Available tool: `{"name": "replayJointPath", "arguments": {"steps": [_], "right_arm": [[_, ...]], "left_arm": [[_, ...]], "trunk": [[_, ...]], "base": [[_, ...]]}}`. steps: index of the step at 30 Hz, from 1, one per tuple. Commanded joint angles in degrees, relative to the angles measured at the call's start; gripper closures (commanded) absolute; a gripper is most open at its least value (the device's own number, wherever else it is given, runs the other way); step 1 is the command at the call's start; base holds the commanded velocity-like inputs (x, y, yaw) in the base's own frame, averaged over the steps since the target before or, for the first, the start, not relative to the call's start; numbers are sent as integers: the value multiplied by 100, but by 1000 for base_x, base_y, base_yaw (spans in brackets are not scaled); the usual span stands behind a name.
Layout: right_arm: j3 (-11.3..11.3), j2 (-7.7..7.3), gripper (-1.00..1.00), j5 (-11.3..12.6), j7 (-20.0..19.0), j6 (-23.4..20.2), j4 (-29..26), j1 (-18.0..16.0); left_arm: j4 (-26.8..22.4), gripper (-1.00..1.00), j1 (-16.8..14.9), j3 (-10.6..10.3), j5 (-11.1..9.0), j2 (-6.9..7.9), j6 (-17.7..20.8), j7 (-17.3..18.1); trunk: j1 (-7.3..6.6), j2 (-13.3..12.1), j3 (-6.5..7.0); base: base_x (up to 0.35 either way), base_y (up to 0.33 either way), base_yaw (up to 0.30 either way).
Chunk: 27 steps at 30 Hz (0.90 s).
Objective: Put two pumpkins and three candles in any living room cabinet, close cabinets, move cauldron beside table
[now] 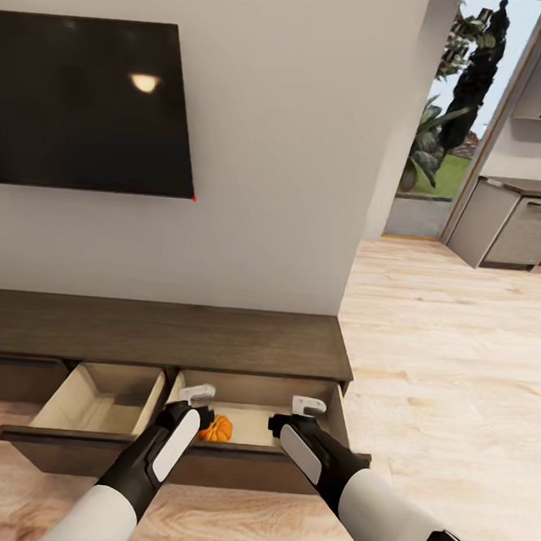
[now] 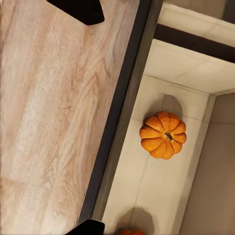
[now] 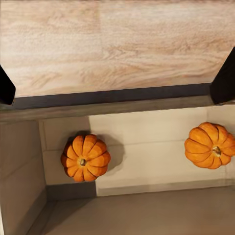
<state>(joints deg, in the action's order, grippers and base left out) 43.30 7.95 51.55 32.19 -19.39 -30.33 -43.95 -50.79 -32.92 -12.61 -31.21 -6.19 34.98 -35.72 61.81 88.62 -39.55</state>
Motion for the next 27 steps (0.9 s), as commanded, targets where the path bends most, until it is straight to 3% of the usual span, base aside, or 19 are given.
{"name": "replayJointPath", "arguments": {"steps": [1, 18, 27], "right_arm": [[32, -4, -100, 31, 42, -21, -8, -6], [34, -4, -100, 31, 42, -17, -8, -8], [30, -4, -100, 31, 42, -20, -8, -6]], "left_arm": [[-6, -100, -4, -15, -61, 0, 3, -58], [-1, -100, -4, -22, -61, -5, 3, -58], [-1, -100, -4, -47, -52, -6, 0, -58]], "trunk": [[-25, -38, 13], [-399, -720, 318], [-399, -720, 318]], "base": [[-243, 71, 0], [-291, 84, 0], [-257, 7, 0]]}}
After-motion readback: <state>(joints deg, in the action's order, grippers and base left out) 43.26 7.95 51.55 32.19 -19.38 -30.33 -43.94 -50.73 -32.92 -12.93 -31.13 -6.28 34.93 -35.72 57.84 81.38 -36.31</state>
